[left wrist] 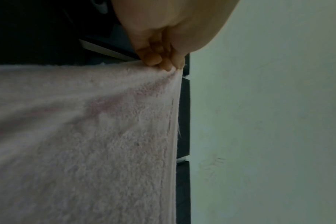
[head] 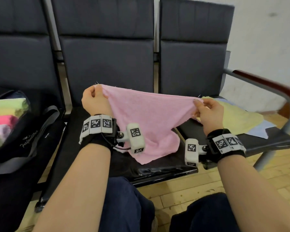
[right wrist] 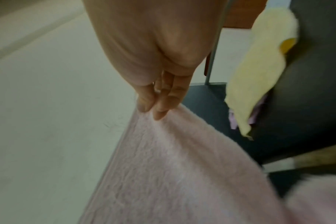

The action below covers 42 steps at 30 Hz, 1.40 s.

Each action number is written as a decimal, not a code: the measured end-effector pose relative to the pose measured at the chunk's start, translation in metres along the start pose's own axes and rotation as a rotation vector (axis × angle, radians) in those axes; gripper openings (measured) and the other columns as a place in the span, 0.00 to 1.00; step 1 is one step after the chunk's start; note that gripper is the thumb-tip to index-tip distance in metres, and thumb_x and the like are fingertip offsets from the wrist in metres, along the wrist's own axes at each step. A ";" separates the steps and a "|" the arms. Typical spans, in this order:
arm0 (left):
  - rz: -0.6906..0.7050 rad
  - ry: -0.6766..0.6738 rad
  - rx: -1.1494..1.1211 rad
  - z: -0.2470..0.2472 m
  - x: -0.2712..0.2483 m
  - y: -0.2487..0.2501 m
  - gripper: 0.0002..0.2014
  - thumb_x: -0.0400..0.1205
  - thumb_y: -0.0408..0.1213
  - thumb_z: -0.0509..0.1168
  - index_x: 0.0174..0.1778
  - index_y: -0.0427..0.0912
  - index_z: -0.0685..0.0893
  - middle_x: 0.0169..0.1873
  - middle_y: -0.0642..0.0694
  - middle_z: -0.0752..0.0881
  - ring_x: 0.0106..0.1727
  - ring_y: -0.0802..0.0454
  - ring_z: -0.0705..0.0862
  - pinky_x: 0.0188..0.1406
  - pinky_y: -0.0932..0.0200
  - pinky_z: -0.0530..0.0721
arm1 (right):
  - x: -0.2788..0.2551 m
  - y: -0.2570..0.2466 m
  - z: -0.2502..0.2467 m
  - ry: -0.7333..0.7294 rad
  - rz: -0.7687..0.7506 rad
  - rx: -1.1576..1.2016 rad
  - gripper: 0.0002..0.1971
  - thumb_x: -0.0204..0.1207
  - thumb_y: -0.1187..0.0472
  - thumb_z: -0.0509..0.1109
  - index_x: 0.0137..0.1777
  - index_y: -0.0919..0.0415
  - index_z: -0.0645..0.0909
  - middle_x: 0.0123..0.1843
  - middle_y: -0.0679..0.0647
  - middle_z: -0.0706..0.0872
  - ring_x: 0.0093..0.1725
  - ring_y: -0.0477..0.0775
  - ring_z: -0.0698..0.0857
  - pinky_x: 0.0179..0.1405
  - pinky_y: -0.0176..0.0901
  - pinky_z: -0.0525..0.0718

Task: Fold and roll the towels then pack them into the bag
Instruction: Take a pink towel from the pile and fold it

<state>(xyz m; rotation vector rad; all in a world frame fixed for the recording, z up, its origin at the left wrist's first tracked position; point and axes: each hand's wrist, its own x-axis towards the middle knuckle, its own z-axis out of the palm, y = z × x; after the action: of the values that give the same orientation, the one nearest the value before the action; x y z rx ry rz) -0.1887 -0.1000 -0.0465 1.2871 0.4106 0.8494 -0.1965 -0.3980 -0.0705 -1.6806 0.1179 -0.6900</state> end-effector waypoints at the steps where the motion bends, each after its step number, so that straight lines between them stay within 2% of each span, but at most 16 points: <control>1: 0.025 -0.009 -0.012 0.004 0.002 0.016 0.10 0.83 0.39 0.62 0.55 0.41 0.85 0.49 0.46 0.86 0.49 0.49 0.84 0.46 0.67 0.81 | 0.006 -0.018 -0.001 0.028 -0.028 0.038 0.03 0.77 0.66 0.72 0.43 0.60 0.82 0.30 0.53 0.83 0.24 0.44 0.82 0.31 0.41 0.87; 4: 0.125 -0.020 -0.058 0.012 0.006 0.061 0.12 0.84 0.36 0.62 0.59 0.35 0.85 0.51 0.46 0.84 0.49 0.57 0.80 0.40 0.75 0.73 | 0.025 -0.074 -0.006 0.096 -0.115 0.146 0.08 0.76 0.69 0.72 0.41 0.55 0.82 0.34 0.54 0.86 0.31 0.48 0.86 0.39 0.39 0.87; 8: 0.259 -0.051 -0.182 0.017 0.007 0.120 0.11 0.84 0.34 0.61 0.54 0.31 0.83 0.38 0.40 0.85 0.25 0.62 0.81 0.30 0.65 0.83 | 0.041 -0.136 -0.010 0.166 -0.243 0.260 0.08 0.79 0.71 0.68 0.44 0.57 0.82 0.36 0.54 0.85 0.30 0.42 0.84 0.38 0.32 0.83; 9: 0.303 -0.052 -0.212 0.017 0.007 0.133 0.10 0.85 0.34 0.60 0.54 0.31 0.82 0.39 0.39 0.85 0.25 0.63 0.81 0.30 0.66 0.83 | 0.042 -0.150 -0.011 0.183 -0.278 0.290 0.06 0.80 0.70 0.67 0.47 0.60 0.82 0.37 0.54 0.85 0.31 0.42 0.83 0.39 0.32 0.83; 12: 0.435 -0.031 -0.218 0.013 0.004 0.159 0.07 0.87 0.35 0.58 0.54 0.38 0.80 0.42 0.43 0.84 0.33 0.61 0.82 0.39 0.69 0.81 | 0.045 -0.172 -0.009 0.274 -0.352 0.230 0.06 0.81 0.61 0.66 0.53 0.57 0.83 0.41 0.47 0.83 0.42 0.47 0.81 0.53 0.41 0.82; 14: 0.443 -0.043 -0.059 0.008 0.005 0.164 0.10 0.87 0.37 0.58 0.56 0.36 0.82 0.46 0.46 0.83 0.44 0.52 0.82 0.44 0.67 0.76 | 0.049 -0.170 -0.008 0.321 -0.257 0.013 0.07 0.81 0.54 0.63 0.50 0.53 0.83 0.44 0.45 0.80 0.48 0.52 0.77 0.61 0.48 0.74; 18: 0.199 -0.128 0.470 -0.002 0.014 0.150 0.15 0.86 0.41 0.57 0.64 0.42 0.83 0.64 0.38 0.81 0.68 0.38 0.73 0.63 0.52 0.70 | 0.053 -0.146 -0.007 0.069 -0.012 -0.207 0.14 0.78 0.67 0.62 0.29 0.62 0.73 0.31 0.54 0.76 0.44 0.60 0.79 0.38 0.35 0.76; 20: 0.110 -0.146 0.501 -0.005 0.013 0.149 0.15 0.86 0.44 0.56 0.65 0.45 0.81 0.68 0.38 0.78 0.72 0.37 0.69 0.68 0.48 0.64 | 0.045 -0.143 -0.008 0.095 0.004 -0.140 0.10 0.79 0.64 0.63 0.36 0.63 0.77 0.37 0.56 0.80 0.45 0.59 0.80 0.45 0.42 0.79; 22: 0.120 -0.125 0.435 -0.003 0.012 0.151 0.15 0.87 0.42 0.55 0.64 0.40 0.79 0.67 0.37 0.79 0.70 0.38 0.72 0.68 0.48 0.64 | 0.038 -0.146 -0.007 0.110 -0.021 -0.109 0.08 0.80 0.58 0.64 0.44 0.62 0.80 0.42 0.56 0.82 0.44 0.56 0.80 0.51 0.47 0.79; 26: 0.214 -0.110 0.374 -0.001 0.012 0.157 0.15 0.88 0.33 0.51 0.65 0.27 0.74 0.67 0.30 0.77 0.68 0.36 0.75 0.60 0.51 0.69 | 0.037 -0.157 -0.008 0.097 -0.026 -0.104 0.15 0.81 0.57 0.64 0.31 0.57 0.73 0.29 0.49 0.73 0.30 0.49 0.72 0.37 0.41 0.71; 29: 0.205 -0.115 0.453 -0.002 0.013 0.159 0.17 0.88 0.33 0.50 0.67 0.25 0.71 0.68 0.28 0.75 0.70 0.33 0.74 0.62 0.49 0.69 | 0.033 -0.168 -0.011 0.114 -0.001 -0.091 0.19 0.80 0.60 0.65 0.26 0.59 0.69 0.27 0.51 0.69 0.27 0.50 0.68 0.27 0.40 0.66; 31: 0.196 -0.135 0.520 -0.003 0.018 0.159 0.18 0.88 0.35 0.51 0.66 0.24 0.73 0.67 0.27 0.76 0.70 0.32 0.74 0.62 0.48 0.71 | 0.033 -0.173 -0.014 0.115 0.051 -0.098 0.19 0.77 0.64 0.67 0.25 0.61 0.69 0.25 0.54 0.70 0.28 0.54 0.69 0.28 0.41 0.69; 35: 0.168 -0.181 0.609 -0.003 0.024 0.155 0.17 0.87 0.36 0.57 0.62 0.25 0.80 0.63 0.27 0.80 0.65 0.31 0.78 0.59 0.49 0.76 | 0.034 -0.171 -0.012 0.099 0.217 -0.083 0.05 0.70 0.67 0.73 0.38 0.70 0.82 0.39 0.64 0.86 0.40 0.64 0.87 0.45 0.56 0.90; 37: 0.170 -0.218 0.640 0.001 0.020 0.154 0.16 0.86 0.36 0.58 0.60 0.26 0.82 0.61 0.28 0.82 0.63 0.31 0.80 0.56 0.49 0.77 | 0.029 -0.170 -0.004 0.055 0.241 -0.056 0.06 0.70 0.67 0.74 0.42 0.72 0.82 0.44 0.68 0.88 0.41 0.66 0.88 0.43 0.59 0.90; 40: 0.236 -0.307 0.640 0.010 0.004 0.154 0.15 0.84 0.36 0.60 0.54 0.27 0.85 0.56 0.29 0.85 0.59 0.30 0.82 0.53 0.50 0.77 | 0.010 -0.178 0.014 -0.087 0.236 0.028 0.02 0.71 0.72 0.71 0.40 0.73 0.81 0.46 0.71 0.88 0.38 0.64 0.89 0.32 0.50 0.88; 42: 0.315 -0.385 0.618 0.017 -0.012 0.154 0.13 0.83 0.37 0.61 0.50 0.30 0.86 0.53 0.32 0.87 0.58 0.33 0.82 0.54 0.52 0.77 | -0.002 -0.185 0.025 -0.207 0.220 0.084 0.06 0.73 0.73 0.69 0.48 0.76 0.82 0.47 0.72 0.88 0.36 0.62 0.89 0.25 0.45 0.87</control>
<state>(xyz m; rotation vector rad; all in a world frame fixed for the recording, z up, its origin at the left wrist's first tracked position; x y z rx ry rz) -0.2335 -0.1136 0.1020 2.0864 0.1611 0.7301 -0.2396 -0.3310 0.0988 -1.6193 0.1235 -0.3497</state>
